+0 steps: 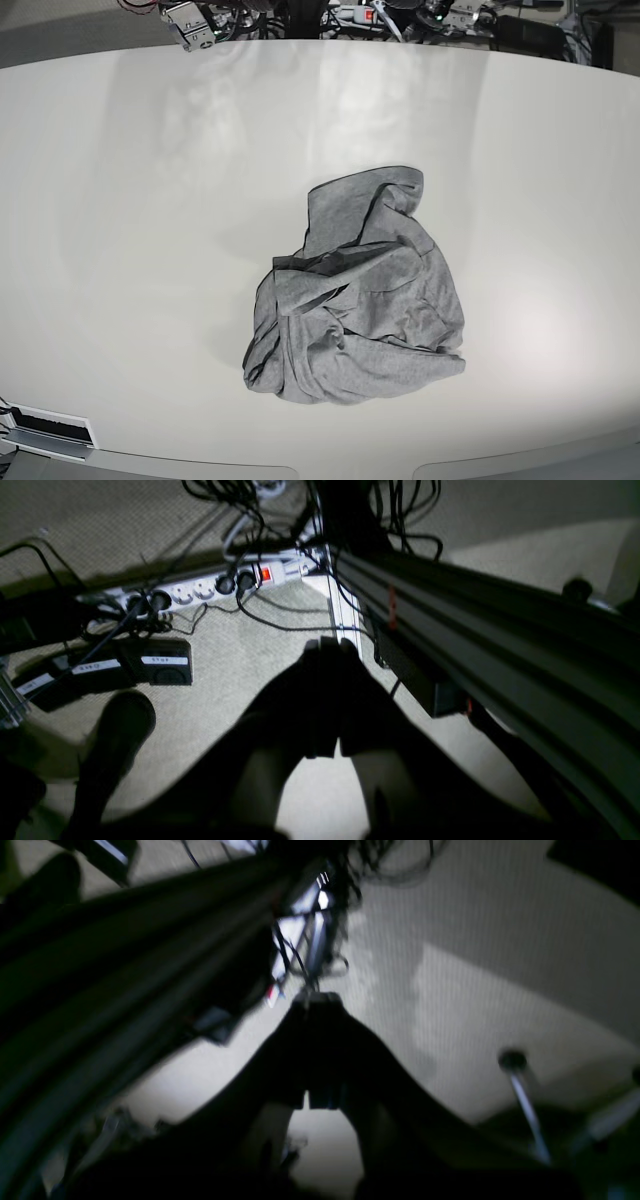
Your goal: Layout the t-shirt on the table in an organized manner, then fold the t-shirt properly
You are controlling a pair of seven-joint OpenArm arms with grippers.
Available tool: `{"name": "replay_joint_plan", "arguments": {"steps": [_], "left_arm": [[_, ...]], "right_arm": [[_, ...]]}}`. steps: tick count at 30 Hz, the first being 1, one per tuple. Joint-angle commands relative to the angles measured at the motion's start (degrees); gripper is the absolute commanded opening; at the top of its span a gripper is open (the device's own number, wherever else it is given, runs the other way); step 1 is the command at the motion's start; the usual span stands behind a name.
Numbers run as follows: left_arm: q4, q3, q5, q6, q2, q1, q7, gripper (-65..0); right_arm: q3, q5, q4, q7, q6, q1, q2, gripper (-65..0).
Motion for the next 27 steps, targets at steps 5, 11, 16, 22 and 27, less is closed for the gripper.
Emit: {"name": "replay_joint_plan", "arguments": {"steps": [5, 11, 16, 22, 27], "left_arm": [[2.0, -0.1, 0.2, -0.2, 0.0, 2.3, 6.3, -65.0], [3.9, -0.1, 0.2, -0.5, -2.1, 6.8, 6.3, -65.0], [10.2, -0.1, -0.6, -0.9, -3.4, 12.0, 9.3, -65.0], [22.5, -0.1, -3.3, -0.9, -4.9, 19.4, 10.5, -65.0], [34.6, -0.1, -5.0, -0.8, -7.9, 25.8, 15.3, -65.0]], "right_arm": [[0.1, 0.0, 1.2, -5.4, 2.2, -0.9, 1.2, -65.0], [0.1, 0.2, 1.4, -4.0, 6.0, -4.7, 2.6, -65.0], [0.1, 0.2, 6.7, -7.5, 6.1, -10.2, 3.5, -65.0], [0.1, 2.3, 23.0, -14.1, 10.5, -19.6, 5.0, -65.0], [0.1, 10.9, 39.4, -21.3, 10.9, -29.6, 8.8, -65.0]]}}
